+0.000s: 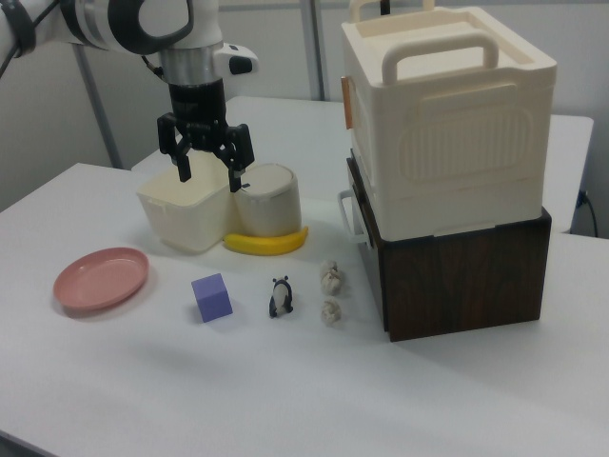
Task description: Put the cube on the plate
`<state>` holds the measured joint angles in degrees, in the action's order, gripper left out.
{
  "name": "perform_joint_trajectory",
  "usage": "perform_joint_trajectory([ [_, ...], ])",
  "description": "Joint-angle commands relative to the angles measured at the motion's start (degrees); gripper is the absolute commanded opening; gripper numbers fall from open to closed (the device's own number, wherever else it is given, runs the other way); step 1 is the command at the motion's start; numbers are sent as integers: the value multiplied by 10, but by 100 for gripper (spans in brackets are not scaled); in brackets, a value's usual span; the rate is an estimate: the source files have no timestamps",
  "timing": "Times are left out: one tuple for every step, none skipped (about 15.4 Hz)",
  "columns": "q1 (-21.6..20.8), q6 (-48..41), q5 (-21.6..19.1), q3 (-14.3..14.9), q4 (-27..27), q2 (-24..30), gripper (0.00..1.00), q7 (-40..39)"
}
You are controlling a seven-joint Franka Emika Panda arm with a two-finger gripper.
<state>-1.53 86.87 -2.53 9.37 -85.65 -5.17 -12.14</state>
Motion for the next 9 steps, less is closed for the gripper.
perform_joint_trajectory([
  [-2, -32, -11, -1, -3, 6, 100, 9],
  [-2, -32, -11, -1, -3, 6, 100, 9],
  [-2, -32, -10, -1, -4, 5, 100, 9],
  [-2, -31, -9, -1, -3, 5, 100, 9],
  [-2, -31, -9, -1, -3, 4, 100, 9],
  [-2, -32, -9, -1, -3, 4, 100, 9],
  [-3, -32, -9, -1, -4, 4, 100, 9],
  [-4, -32, -9, -1, -5, 4, 100, 9],
  [-5, -31, -9, -1, -4, 3, 100, 9],
])
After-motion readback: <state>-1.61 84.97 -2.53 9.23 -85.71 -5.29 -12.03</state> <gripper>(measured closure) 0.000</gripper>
